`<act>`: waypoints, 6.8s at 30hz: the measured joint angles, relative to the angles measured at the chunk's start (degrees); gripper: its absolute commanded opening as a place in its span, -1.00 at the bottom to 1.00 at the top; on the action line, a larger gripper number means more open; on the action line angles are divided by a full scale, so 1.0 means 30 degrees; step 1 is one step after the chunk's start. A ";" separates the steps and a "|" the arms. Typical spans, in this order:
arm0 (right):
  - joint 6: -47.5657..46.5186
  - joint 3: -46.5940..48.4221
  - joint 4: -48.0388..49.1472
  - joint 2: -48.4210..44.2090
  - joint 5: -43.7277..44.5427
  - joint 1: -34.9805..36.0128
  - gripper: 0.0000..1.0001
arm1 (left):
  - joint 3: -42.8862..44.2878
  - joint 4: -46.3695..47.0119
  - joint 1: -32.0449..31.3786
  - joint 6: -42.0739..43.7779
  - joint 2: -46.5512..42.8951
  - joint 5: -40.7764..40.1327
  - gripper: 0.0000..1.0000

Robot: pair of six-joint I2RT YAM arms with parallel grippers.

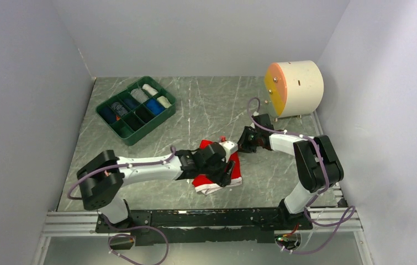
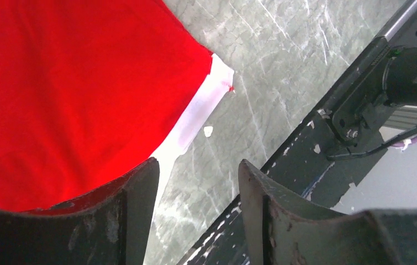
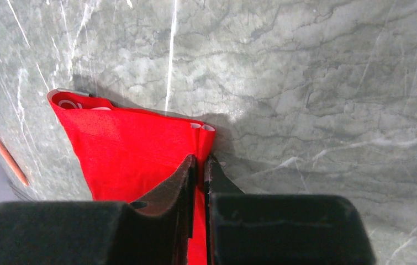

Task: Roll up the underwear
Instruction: Fold the underwear at the center of the board.

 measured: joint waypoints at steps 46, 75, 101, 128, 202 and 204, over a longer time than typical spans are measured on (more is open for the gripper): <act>0.0393 -0.1115 0.0036 -0.0947 0.0066 -0.0495 -0.87 | 0.8954 -0.2557 -0.4546 0.4583 0.9581 -0.7956 0.00; 0.0255 -0.1064 -0.0131 -0.0947 -0.0095 -0.0576 -0.93 | 0.9377 -0.3147 -0.4575 0.4379 1.0076 -0.8735 -0.90; 0.0342 -0.0845 -0.2863 -0.3657 0.0197 -0.0299 -1.00 | 0.1566 0.3803 -0.1931 0.0685 0.4189 -0.1486 -0.90; 0.2608 0.4626 -0.7475 -0.2127 0.5938 0.4007 -1.00 | -0.6732 1.3274 0.1945 -0.4940 -0.0270 0.3497 -0.90; 0.4860 0.1581 -0.2149 -0.0743 0.2900 0.9894 -0.85 | -0.8655 0.5391 0.7650 -0.1195 -0.4284 0.5282 0.11; 0.4983 0.1581 -0.1996 -0.0517 0.2922 0.9923 -0.87 | -0.8626 0.5166 0.7650 -0.0947 -0.4291 0.5268 0.12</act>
